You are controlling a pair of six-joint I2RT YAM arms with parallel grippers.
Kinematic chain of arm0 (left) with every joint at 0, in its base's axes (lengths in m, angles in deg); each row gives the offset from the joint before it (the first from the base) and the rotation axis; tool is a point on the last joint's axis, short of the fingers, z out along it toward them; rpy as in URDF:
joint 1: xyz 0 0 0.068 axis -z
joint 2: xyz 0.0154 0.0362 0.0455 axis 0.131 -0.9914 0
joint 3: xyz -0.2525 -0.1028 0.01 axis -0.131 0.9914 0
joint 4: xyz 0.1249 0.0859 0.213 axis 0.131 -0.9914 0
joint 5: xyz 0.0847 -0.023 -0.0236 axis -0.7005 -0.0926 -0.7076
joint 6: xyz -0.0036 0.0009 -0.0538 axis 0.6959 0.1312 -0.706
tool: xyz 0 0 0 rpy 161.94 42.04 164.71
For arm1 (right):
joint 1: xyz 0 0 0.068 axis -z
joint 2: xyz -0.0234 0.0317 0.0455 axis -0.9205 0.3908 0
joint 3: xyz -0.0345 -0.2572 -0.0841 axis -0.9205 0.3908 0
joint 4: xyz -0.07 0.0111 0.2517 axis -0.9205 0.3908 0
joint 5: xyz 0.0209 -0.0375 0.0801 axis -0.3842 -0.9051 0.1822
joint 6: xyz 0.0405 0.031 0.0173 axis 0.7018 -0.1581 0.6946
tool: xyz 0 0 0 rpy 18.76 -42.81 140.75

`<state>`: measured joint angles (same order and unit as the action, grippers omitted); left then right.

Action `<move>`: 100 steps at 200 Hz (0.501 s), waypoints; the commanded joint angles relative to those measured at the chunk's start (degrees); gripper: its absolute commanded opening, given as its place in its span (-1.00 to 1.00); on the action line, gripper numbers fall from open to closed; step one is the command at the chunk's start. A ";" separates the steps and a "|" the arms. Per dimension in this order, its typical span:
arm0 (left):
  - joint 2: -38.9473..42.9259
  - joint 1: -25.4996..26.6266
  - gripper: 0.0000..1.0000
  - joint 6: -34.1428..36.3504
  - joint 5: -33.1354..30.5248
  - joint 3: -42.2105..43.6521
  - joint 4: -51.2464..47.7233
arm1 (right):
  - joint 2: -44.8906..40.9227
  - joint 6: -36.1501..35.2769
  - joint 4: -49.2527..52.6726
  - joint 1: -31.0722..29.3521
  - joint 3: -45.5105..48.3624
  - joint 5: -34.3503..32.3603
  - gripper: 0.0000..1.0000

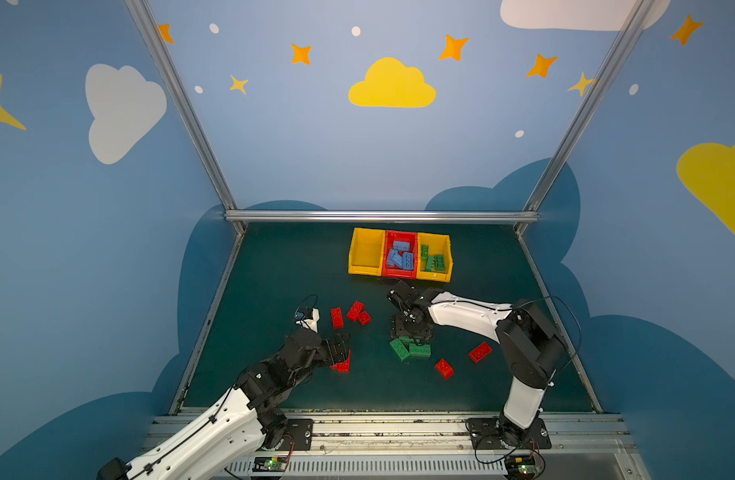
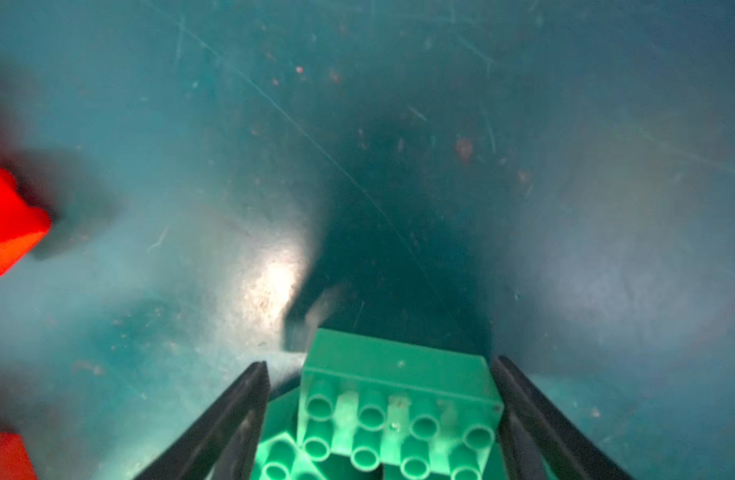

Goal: Sort the legos into containers by color
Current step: 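Move the right gripper to the green brick pile and grasp one brick, then carry the green brick with the right gripper into the yellow bin and release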

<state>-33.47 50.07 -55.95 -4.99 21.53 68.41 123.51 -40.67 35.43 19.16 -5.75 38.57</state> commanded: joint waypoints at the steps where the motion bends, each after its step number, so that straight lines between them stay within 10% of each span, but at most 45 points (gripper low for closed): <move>1: 0.88 0.08 1.00 1.39 -1.21 -0.07 -0.32 | 0.36 0.93 2.24 -0.29 -1.10 -1.22 0.52; 100: -1.43 0.06 1.00 1.45 -0.43 -0.46 1.81 | -1.69 0.20 3.77 0.01 -0.73 -3.17 -0.08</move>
<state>-33.91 50.07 -55.32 -5.56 21.53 69.18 123.51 -40.30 36.54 19.16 -5.77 37.31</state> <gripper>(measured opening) 0.998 0.626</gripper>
